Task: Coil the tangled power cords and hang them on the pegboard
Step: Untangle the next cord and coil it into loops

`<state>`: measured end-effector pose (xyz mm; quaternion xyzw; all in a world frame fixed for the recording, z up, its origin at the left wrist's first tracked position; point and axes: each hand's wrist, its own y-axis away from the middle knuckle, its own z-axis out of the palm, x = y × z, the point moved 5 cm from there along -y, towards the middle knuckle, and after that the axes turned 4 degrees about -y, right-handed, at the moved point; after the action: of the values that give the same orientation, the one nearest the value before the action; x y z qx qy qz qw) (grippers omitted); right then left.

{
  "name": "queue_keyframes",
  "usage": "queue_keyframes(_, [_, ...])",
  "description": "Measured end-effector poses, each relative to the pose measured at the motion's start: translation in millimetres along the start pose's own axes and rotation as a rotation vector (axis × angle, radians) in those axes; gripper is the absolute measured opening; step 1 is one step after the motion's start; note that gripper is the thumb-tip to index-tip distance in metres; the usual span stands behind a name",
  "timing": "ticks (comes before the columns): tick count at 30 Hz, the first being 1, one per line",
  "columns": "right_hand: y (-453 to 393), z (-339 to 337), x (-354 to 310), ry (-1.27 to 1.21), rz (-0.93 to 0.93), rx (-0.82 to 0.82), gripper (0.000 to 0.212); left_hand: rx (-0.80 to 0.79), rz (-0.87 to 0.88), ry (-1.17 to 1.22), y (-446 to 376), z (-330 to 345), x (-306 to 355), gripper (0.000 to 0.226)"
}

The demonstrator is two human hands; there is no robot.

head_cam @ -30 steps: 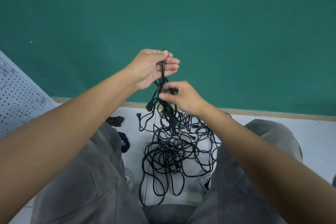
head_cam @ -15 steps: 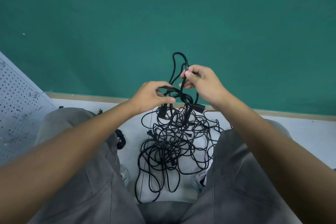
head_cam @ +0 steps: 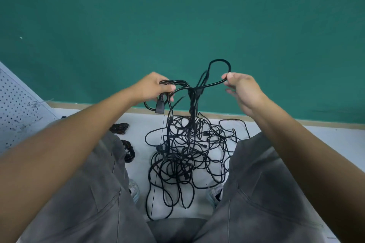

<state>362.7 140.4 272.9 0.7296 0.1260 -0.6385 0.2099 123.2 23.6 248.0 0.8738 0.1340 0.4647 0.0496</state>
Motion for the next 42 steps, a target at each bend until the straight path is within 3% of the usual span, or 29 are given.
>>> queue_keyframes(4, [-6.7, -0.6, 4.8, -0.275, 0.069, -0.014, 0.031, 0.064, -0.099, 0.138, 0.7, -3.8, -6.4, 0.017])
queue_keyframes(7, [-6.9, -11.1, 10.0, -0.444, 0.146, 0.069, 0.027, 0.104, -0.175, 0.290, 1.1, -9.6, -24.3, 0.014])
queue_keyframes(14, [-8.0, -16.4, 12.8, -0.488, 0.159, 0.164, 0.025, 0.184, -0.333, 0.642, -1.7, -19.0, -42.2, 0.025])
queue_keyframes(19, [-5.0, -12.3, 10.3, -0.371, 0.131, 0.142, 0.027, 0.187, -0.404, 0.556, -4.8, -17.4, -32.6, 0.024])
queue_keyframes(24, [1.6, -2.4, -2.5, -0.292, 0.078, 0.044, 0.027, -0.031, -0.345, 0.156, -5.8, -4.7, -8.5, 0.038])
queue_keyframes(27, [4.8, 3.9, -7.3, -0.261, 0.061, -0.012, 0.027, -0.123, -0.259, 0.086, -7.5, 3.9, 6.0, 0.055])
queue_keyframes(30, [6.2, 7.0, -4.5, -0.212, 0.077, -0.060, 0.025, -0.019, -0.227, 0.094, -14.2, -0.1, 9.0, 0.057])
queue_keyframes(33, [5.5, 7.0, -3.9, -0.240, 0.118, -0.098, 0.024, 0.115, -0.227, 0.117, -18.2, -1.9, 3.6, 0.040])
queue_keyframes(35, [4.6, 8.2, -4.0, -0.099, 0.095, -0.120, 0.026, 0.116, -0.230, 0.177, -19.6, 4.9, 0.8, 0.028])
queue_keyframes(38, [6.5, 15.5, -2.4, 0.328, -0.010, -0.157, 0.031, 0.124, -0.202, 0.389, -23.2, 13.5, -0.8, 0.026])
queue_keyframes(42, [13.7, 26.5, 1.4, 0.296, 0.016, -0.295, 0.030, 0.231, -0.210, 0.490, -23.1, 10.2, -1.6, 0.022])
